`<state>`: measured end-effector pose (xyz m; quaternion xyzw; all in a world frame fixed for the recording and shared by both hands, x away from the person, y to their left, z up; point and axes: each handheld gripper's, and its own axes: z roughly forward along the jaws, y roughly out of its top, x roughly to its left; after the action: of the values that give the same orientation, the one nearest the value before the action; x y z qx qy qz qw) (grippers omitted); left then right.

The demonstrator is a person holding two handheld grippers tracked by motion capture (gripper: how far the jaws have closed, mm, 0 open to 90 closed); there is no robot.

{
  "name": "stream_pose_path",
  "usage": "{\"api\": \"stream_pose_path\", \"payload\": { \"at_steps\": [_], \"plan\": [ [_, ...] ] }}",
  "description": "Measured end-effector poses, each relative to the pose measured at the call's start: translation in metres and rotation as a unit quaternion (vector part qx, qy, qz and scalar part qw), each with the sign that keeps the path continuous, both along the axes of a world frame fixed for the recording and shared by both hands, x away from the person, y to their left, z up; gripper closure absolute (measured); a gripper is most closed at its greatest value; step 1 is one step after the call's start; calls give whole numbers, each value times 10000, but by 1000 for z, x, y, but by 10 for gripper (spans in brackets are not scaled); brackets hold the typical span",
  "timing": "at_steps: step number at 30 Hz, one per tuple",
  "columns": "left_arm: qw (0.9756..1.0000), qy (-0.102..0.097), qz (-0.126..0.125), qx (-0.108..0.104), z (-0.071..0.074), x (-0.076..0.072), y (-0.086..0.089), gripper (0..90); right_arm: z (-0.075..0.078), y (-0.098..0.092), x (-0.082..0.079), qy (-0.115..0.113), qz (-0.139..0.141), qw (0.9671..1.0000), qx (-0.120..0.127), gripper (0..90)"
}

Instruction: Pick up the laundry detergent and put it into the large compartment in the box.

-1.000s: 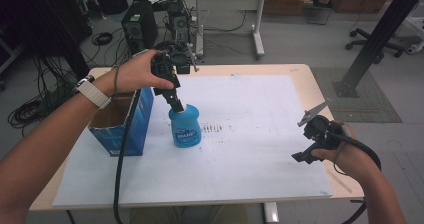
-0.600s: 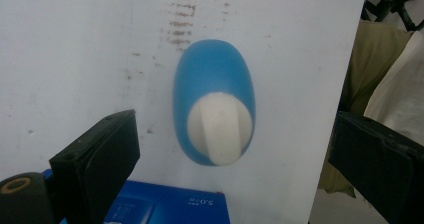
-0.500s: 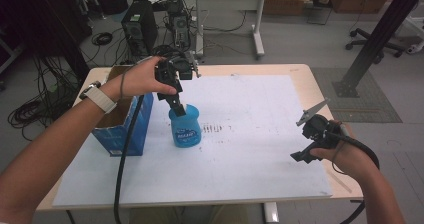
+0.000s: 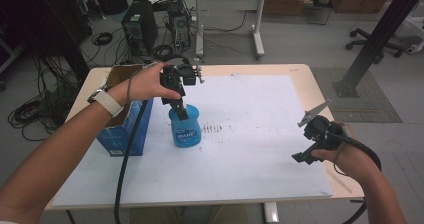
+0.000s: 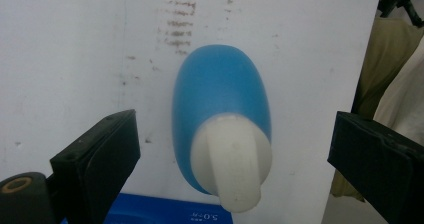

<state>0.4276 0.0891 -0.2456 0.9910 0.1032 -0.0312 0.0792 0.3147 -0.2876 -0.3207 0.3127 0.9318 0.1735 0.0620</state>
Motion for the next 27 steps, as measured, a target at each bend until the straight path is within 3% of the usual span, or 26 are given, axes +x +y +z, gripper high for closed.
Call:
{"api": "stream_pose_path", "payload": {
  "at_steps": [15,27],
  "plan": [
    [9999,-44,103,-31,-15,1,3,62,-1,1,0,14,-2,10000,-3,120],
    [10000,-56,13,29,-21,2,-1,64,-3,1,0,35,-4,10000,1,120]
  ]
}}
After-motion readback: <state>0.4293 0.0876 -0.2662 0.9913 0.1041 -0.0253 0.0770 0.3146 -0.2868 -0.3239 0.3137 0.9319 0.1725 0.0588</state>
